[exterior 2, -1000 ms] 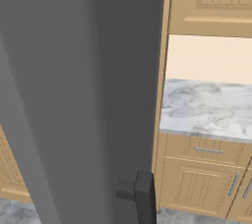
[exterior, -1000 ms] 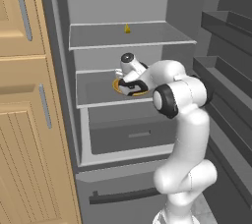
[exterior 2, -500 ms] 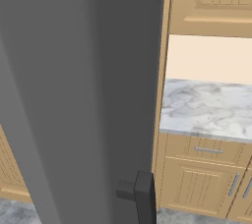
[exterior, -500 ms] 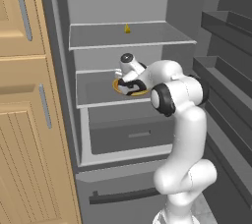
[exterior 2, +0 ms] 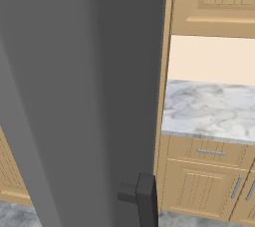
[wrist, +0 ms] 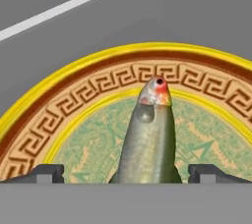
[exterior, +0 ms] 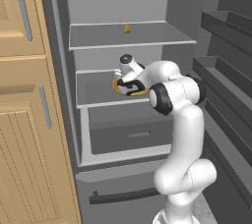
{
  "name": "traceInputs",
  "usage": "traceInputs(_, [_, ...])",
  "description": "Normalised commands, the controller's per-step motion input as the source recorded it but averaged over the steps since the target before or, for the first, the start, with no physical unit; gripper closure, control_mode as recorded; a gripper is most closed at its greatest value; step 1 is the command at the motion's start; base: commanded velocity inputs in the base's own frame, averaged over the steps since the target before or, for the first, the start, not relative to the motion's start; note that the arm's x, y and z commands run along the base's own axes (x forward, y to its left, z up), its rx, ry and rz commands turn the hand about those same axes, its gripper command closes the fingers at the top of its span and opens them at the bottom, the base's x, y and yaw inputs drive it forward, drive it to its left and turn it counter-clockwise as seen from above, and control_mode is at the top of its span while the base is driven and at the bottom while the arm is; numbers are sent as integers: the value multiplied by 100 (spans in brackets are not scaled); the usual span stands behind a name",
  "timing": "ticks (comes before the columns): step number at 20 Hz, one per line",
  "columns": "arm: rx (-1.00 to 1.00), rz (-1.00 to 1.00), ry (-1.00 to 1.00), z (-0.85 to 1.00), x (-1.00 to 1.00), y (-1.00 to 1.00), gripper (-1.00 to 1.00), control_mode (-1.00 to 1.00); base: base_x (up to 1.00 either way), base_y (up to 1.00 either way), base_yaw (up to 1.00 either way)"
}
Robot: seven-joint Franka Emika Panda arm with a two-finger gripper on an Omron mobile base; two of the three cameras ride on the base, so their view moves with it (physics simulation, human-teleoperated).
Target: Transport the fish from the fridge to the microwave and turn on the microwave.
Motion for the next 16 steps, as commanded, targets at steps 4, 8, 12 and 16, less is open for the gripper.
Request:
traceInputs(4, [0,0,0,-9,11,0,-100,-100,0,0,0])
traceInputs(8, [0,0,0,-9,10,0,-100,-100,0,0,0])
traceInputs(12, [0,-1,0,-12,9,0,-100,-100,0,0,0])
traceInputs(16, [0,-1,0,-16,5,0,-100,-100,0,0,0])
